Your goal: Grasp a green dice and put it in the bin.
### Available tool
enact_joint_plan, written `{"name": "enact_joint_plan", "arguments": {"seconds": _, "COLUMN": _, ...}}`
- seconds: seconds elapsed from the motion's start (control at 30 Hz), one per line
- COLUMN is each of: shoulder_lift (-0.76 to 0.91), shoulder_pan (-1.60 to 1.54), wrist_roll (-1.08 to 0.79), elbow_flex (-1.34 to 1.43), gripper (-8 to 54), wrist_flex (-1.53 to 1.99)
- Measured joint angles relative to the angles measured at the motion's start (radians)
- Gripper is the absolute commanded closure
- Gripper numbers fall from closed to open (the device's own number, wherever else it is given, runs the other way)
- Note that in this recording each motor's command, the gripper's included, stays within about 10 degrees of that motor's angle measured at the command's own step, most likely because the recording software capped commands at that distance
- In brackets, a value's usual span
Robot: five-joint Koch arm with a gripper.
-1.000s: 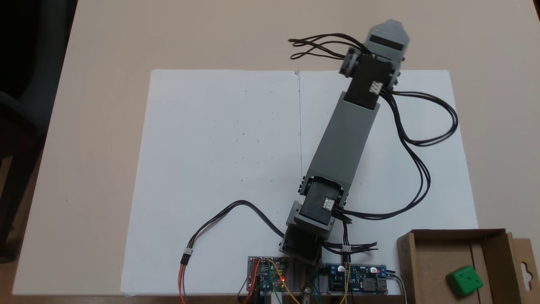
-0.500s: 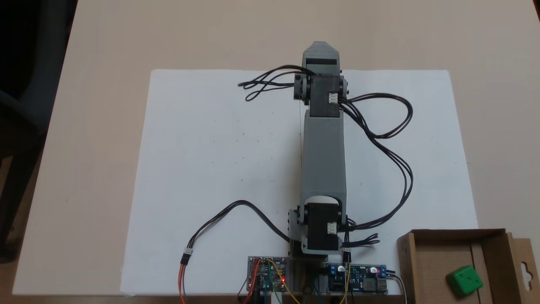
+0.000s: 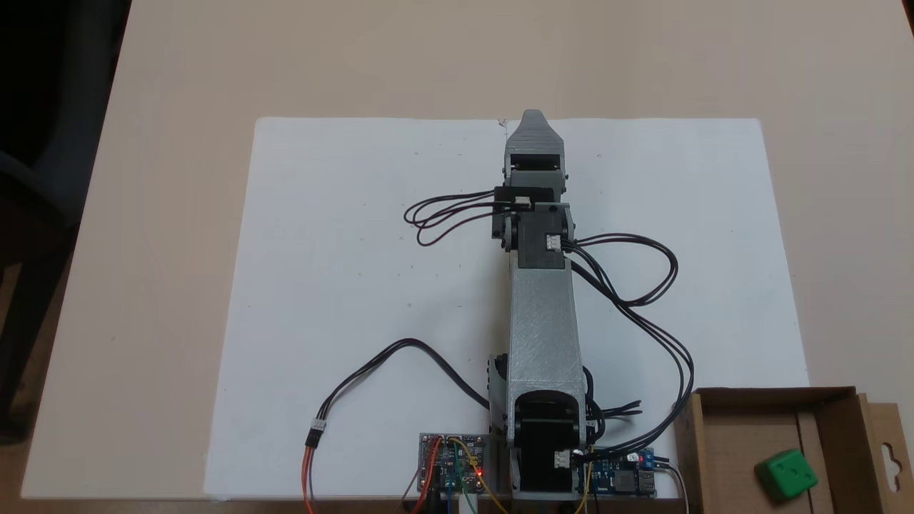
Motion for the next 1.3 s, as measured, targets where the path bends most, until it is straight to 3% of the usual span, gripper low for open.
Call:
{"name": "enact_joint_plan", "arguments": {"seconds": 0.53, "shoulder_lift": 0.083, "shoulder_pan": 0.025, "wrist_roll": 0.000, "elbow_flex": 0.268, "gripper": 1.8, "wrist_flex": -0.494}}
{"name": "enact_joint_plan", "arguments": {"seconds": 1.3, "shoulder_lift": 0.138, "shoulder_pan": 0.025, "wrist_roll": 0.000, "elbow_flex": 0.931, "gripper": 2.1, "wrist_flex": -1.060}}
